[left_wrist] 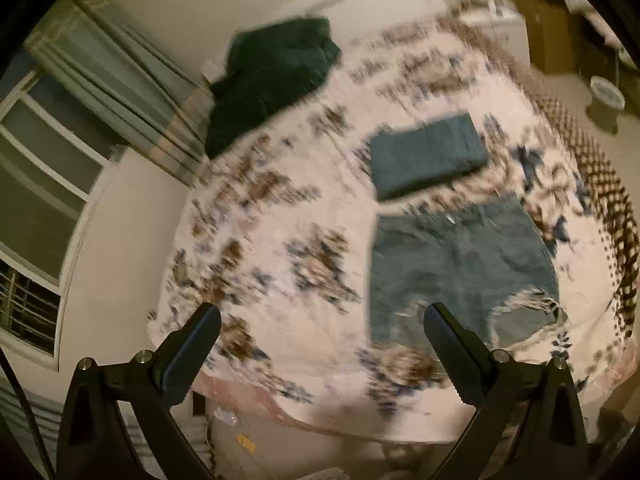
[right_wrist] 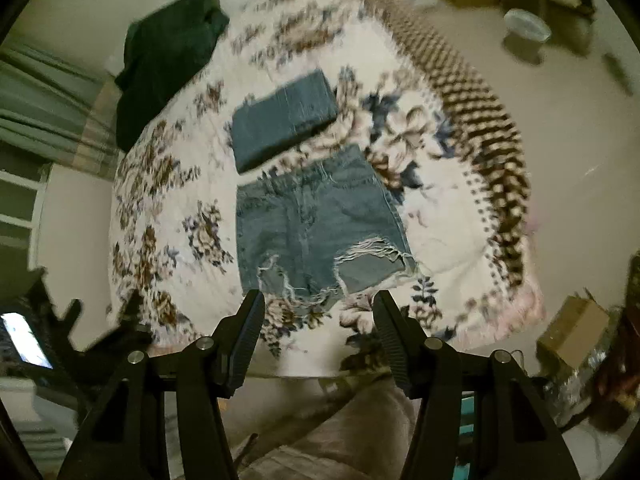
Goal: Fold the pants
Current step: 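Lower both tools to the shorts and grasp the frayed leg hems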
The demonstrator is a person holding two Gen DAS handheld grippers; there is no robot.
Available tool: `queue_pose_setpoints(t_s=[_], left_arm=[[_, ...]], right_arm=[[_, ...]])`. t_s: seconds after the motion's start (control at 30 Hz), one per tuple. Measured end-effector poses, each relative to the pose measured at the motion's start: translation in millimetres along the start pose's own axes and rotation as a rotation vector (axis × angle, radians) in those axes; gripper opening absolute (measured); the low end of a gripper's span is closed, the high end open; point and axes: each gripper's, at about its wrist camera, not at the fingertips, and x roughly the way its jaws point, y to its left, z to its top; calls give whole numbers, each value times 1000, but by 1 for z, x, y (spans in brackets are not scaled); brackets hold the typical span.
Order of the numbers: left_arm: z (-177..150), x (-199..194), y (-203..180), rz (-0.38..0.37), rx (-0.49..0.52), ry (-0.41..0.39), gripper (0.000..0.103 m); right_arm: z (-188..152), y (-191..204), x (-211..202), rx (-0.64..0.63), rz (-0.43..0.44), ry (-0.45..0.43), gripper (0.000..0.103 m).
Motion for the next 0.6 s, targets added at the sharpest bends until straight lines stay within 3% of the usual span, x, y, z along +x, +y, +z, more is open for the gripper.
queue_pose_setpoints(t_s=[0.13, 0.33, 0.6], left_arm=[[9, 54, -101, -50, 9, 187, 103], [-2, 118, -212, -186, -94, 406, 103], [-34, 188, -303, -293, -204, 532, 101]], right_arm=[[72, -79, 82, -3, 79, 173, 64], [148, -153, 193, -65, 72, 367, 64], [210, -185, 307, -146, 83, 520, 64]])
